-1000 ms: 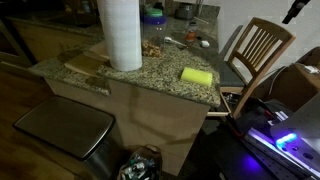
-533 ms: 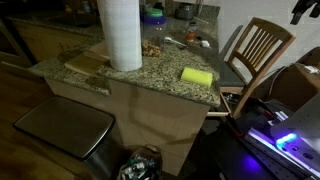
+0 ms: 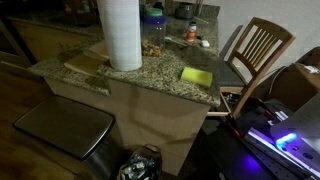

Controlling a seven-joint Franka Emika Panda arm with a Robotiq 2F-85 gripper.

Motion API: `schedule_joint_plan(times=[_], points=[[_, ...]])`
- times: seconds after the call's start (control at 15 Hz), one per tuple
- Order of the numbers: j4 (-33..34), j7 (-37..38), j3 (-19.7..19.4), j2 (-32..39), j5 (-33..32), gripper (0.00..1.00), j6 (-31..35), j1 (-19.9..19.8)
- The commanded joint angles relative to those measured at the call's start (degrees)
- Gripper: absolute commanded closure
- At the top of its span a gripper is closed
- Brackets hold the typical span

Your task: Move the silver spoon forwards

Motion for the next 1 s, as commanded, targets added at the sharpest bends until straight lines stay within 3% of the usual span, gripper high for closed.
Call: schedule_joint_plan(times=[0.0, 0.07, 0.33, 0.73, 0.93], points=[[14.3, 4.2, 3.1, 9.3, 0.2, 0.00, -5.1, 3.3], [6.4, 3.2, 2.5, 3.8, -0.3, 0.00, -1.0, 1.9], [8.0, 4.3, 2.7, 5.0, -0.2, 0.00, -1.3, 2.5], [-6.6, 3.3, 9.3, 4.3, -0.6, 0.00, 3.3, 7.0], [-14.1, 6.6, 13.0, 7.0, -4.6, 0.00, 11.2, 7.6]])
